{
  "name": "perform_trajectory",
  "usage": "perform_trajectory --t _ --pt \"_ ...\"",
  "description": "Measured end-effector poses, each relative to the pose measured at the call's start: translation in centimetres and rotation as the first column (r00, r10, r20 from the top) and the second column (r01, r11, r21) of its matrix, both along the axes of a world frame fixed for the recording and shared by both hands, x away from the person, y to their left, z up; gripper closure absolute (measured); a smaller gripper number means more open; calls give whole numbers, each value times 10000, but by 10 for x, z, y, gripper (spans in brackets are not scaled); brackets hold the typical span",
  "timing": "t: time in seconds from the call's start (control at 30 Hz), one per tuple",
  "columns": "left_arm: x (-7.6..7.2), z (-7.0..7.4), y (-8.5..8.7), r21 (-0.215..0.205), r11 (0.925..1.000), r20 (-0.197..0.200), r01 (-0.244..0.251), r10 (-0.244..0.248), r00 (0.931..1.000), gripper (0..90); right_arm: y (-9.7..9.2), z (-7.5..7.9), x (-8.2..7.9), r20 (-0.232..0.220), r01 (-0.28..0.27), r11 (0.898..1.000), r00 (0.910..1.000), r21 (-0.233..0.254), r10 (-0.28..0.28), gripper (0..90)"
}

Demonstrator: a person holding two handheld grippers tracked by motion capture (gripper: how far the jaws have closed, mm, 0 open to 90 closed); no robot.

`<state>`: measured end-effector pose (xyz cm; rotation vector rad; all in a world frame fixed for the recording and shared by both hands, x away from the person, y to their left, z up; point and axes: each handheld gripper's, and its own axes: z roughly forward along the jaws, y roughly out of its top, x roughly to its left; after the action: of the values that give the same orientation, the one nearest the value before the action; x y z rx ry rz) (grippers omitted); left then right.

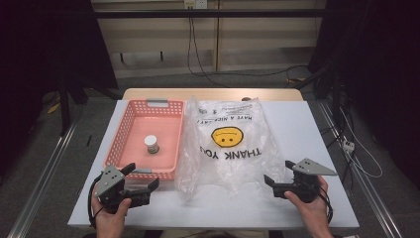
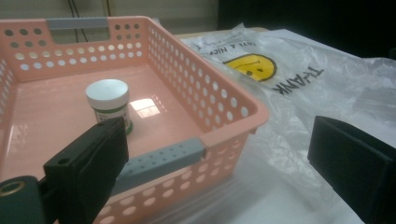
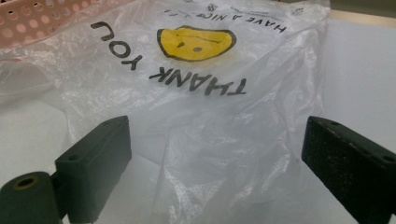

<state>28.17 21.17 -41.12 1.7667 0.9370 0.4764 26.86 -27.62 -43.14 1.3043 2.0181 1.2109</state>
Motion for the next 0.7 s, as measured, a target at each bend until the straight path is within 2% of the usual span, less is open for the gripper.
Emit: perform_trajectory --t 0.27,0.37,0.47,0.63,0.7 --pt "0 0 1 142 9999 16 16 -17 10000 49 2 0 1 -265 -154 9998 9995 125 158 58" --pt "0 0 0 106 9999 -4 15 -15 10000 49 4 1 2 -232 -109 9998 9997 150 112 59" --pt "1 -1 -1 281 9996 -81 89 -86 9999 49 7 5 3 -227 -88 9998 9997 160 92 71" --pt "1 -2 -2 288 9995 -153 162 -157 9998 49 13 14 5 -1 -307 9995 9995 27 307 82" --pt "1 -2 -1 292 9993 -183 211 -206 9996 49 15 15 6 -70 -359 9993 9993 -51 358 91"
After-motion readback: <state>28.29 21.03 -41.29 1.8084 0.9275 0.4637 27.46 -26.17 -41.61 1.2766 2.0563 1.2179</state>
